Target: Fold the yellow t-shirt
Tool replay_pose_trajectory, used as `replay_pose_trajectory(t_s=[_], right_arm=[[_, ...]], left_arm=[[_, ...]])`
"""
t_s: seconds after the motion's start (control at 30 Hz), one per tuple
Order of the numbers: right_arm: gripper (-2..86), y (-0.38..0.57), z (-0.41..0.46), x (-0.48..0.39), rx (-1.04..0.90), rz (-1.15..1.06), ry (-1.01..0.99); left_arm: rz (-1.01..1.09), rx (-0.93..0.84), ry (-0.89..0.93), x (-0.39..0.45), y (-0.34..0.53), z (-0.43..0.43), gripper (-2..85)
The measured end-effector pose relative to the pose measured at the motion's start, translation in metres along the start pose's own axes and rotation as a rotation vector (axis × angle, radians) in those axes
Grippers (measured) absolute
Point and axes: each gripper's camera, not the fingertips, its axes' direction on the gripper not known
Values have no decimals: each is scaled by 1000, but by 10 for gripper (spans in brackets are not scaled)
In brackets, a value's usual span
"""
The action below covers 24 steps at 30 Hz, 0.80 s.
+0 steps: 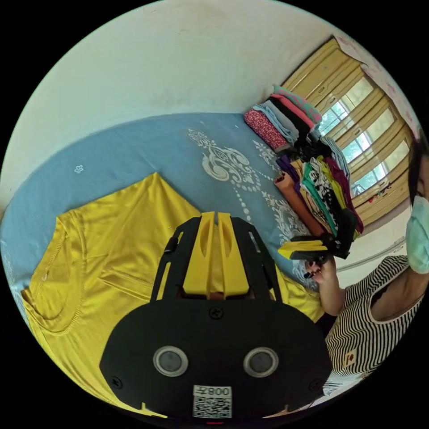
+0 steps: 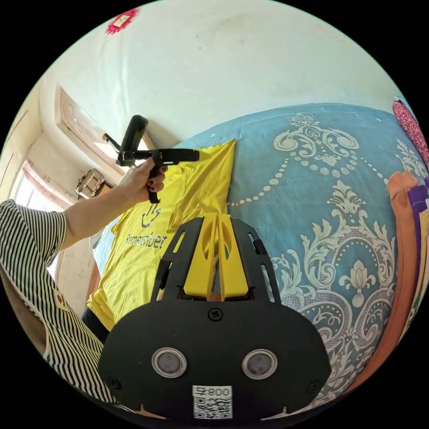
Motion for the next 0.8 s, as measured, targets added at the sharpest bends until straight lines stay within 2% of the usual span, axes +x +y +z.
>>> replay_pose_trajectory(t_s=[0.07,0.13,0.17,0.23,0.4,0.47,0.53,0.6,0.7,0.8], right_arm=[[2,-8,12,-14,-26,-26,25],[2,-15,37,-22,-130,-23,106],[1,-20,47,-25,-168,-12,106],[1,-29,43,-33,-150,-3,96],[1,-59,30,-83,-90,-32,162],[1,-76,35,-106,-60,-68,164],[2,-94,54,-122,-91,-83,213],[2,-113,98,-131,-262,-65,249],[2,-132,101,-156,-256,-40,229],[3,-154,95,-202,-196,-59,251]], left_arm=[[25,-64,4,14,26,22,9],[41,-155,-65,21,49,46,6],[34,-95,-76,23,64,42,5],[-14,-82,-68,24,81,34,4],[-52,80,-46,45,175,-11,3],[-92,49,24,44,212,-4,3],[-142,-22,18,41,248,12,3],[-174,-56,13,38,293,19,3],[-260,82,108,32,355,-15,5],[-325,206,50,30,440,-63,8]])
